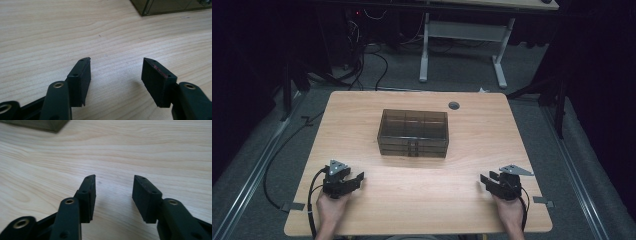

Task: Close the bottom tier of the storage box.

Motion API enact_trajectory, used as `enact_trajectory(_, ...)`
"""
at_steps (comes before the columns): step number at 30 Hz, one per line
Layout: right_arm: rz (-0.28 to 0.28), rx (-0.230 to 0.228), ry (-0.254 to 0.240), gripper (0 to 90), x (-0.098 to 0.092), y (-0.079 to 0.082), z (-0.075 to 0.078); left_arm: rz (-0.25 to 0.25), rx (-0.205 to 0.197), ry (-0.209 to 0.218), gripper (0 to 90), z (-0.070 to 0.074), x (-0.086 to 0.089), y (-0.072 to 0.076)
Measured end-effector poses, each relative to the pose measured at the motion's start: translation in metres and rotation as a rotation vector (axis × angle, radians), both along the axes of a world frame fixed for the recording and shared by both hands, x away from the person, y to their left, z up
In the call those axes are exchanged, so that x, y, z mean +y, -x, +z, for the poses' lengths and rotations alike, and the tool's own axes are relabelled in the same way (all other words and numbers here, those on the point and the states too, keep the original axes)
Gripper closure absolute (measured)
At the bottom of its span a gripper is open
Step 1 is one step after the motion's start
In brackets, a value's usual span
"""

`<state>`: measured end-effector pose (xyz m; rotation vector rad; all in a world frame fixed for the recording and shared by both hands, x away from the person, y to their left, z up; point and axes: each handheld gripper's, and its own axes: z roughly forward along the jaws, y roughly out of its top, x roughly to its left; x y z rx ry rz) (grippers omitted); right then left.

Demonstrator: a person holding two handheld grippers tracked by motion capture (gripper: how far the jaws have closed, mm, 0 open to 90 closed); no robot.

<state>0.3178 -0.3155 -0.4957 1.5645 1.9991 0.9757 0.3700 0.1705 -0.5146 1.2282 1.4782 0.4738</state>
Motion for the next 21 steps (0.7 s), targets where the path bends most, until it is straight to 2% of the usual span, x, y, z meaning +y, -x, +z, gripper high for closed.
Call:
enact_trajectory(2,-0.009,0.002,0.041,51.6,0.0013,0.0000,-0.0019,0.005,-0.005,0.002,41.0,-0.0002,-0.0011,-0.0013)
enact_trajectory(4,-0.018,-0.014,0.070,49.0,0.0029,0.0004,-0.0051,-0.003,-0.007,-0.024,40.4,-0.0010,-0.0022,-0.0022)
enact_trajectory(8,-0.035,-0.014,0.093,43.7,0.0047,-0.0011,-0.0055,-0.027,-0.018,-0.084,36.7,-0.0037,-0.0075,-0.0025)
enact_trajectory(10,-0.036,-0.011,0.115,41.0,0.0066,-0.0013,-0.0055,-0.028,-0.015,-0.081,36.1,-0.0035,-0.0069,-0.0025)
enact_trajectory(14,-0.045,-0.010,0.115,36.6,0.0071,-0.0018,-0.0059,-0.013,-0.016,-0.082,35.8,-0.0037,-0.0076,-0.0022)
enact_trajectory(21,-0.059,-0.005,0.112,34.8,0.0069,-0.0022,-0.0059,-0.013,-0.014,-0.080,35.4,-0.0036,-0.0072,-0.0014)
